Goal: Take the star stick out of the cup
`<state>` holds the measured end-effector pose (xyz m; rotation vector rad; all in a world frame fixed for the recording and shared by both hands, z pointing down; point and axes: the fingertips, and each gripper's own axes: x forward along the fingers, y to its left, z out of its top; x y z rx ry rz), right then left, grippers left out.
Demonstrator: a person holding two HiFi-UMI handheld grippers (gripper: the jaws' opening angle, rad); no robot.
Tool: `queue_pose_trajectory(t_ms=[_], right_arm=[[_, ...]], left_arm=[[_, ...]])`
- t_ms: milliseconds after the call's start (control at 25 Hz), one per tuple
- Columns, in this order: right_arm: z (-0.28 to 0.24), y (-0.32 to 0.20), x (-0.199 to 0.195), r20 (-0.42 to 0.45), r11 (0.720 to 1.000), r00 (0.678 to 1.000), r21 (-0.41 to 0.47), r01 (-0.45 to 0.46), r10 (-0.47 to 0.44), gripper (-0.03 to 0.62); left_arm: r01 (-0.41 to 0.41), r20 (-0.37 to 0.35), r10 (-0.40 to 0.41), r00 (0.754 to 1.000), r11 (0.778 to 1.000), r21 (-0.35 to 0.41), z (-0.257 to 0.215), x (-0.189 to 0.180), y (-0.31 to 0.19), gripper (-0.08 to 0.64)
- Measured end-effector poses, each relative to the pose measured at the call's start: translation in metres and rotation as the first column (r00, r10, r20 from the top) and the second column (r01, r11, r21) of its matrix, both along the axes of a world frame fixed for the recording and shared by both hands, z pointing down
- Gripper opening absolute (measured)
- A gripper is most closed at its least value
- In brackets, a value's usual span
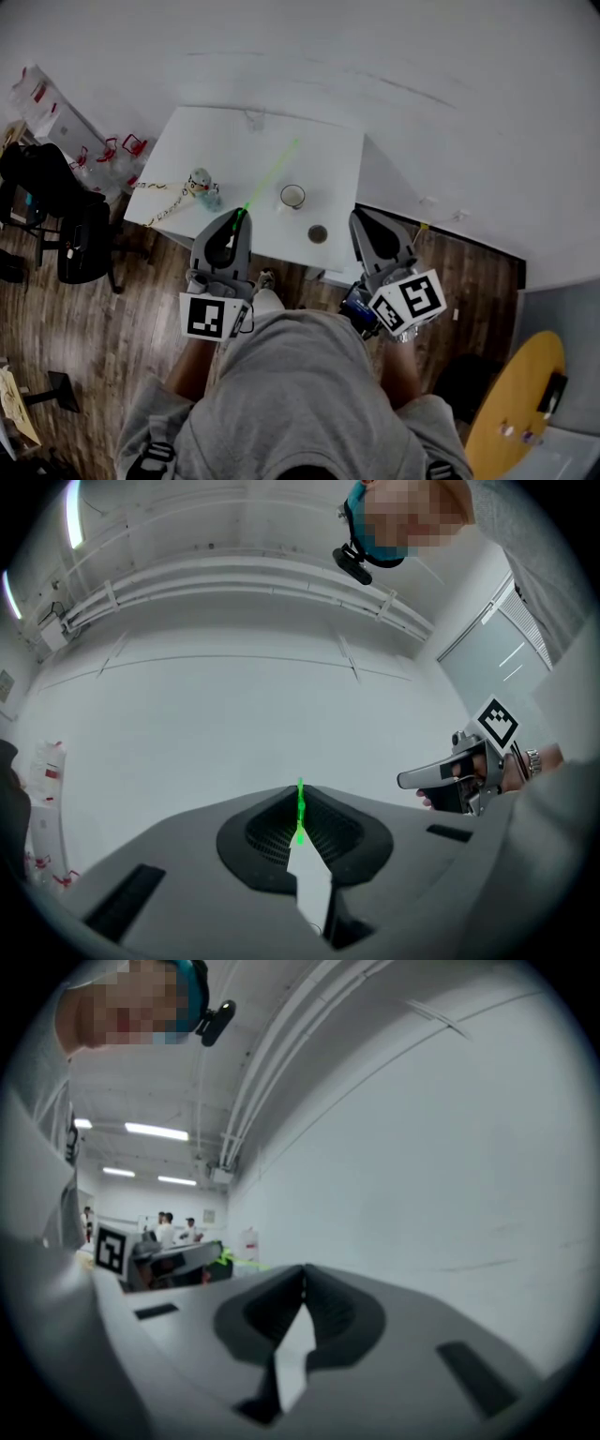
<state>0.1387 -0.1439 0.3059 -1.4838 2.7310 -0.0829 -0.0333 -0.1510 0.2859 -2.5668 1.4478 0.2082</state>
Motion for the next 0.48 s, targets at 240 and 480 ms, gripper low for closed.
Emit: queue_pose_trajectory(t_ms=[240,480], right_arm=[[0.003,-0.0017,0.0047,0.007,1.0,1.0,-0.01,-0.013,0.013,0.035],[0.005,-0.0047,0.0059,0.004,1.0,1.0,-0.019,-0.015,0.015,0.035]], left_arm=[[-0.004,-0.002,0.004,1.0,1.0,-0.022,0.002,0.0039,-0.0017,0.046],[-0.008,0.0,0.008,1.0,0.999,-0.038,0.0046,0.0063,-0.0059,0.046]])
